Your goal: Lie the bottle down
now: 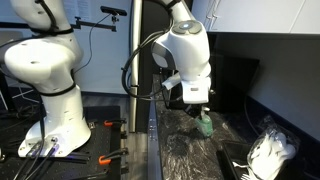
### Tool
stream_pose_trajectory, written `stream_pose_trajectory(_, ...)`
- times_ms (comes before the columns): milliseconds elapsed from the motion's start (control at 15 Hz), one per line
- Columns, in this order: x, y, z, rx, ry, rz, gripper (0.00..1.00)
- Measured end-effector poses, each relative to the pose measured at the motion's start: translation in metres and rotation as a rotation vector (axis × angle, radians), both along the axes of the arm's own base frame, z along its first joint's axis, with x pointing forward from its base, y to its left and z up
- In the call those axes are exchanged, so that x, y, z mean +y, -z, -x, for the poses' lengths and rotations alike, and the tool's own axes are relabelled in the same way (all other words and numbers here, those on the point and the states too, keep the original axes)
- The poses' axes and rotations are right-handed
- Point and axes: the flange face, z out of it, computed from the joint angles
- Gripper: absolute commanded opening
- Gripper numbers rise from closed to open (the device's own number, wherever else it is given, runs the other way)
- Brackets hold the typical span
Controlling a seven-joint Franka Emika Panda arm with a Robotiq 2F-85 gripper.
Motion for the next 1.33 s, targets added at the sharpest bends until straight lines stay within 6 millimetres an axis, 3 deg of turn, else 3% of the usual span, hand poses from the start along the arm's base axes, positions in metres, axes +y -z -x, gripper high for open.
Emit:
stream_pose_trajectory(533,-0.039,0.030,0.031,-0.142,0.087,-0.005,0.08)
stream_pose_trajectory(1333,-0.033,0.069,0.025,-0.236,0.138,-0.060,0.08)
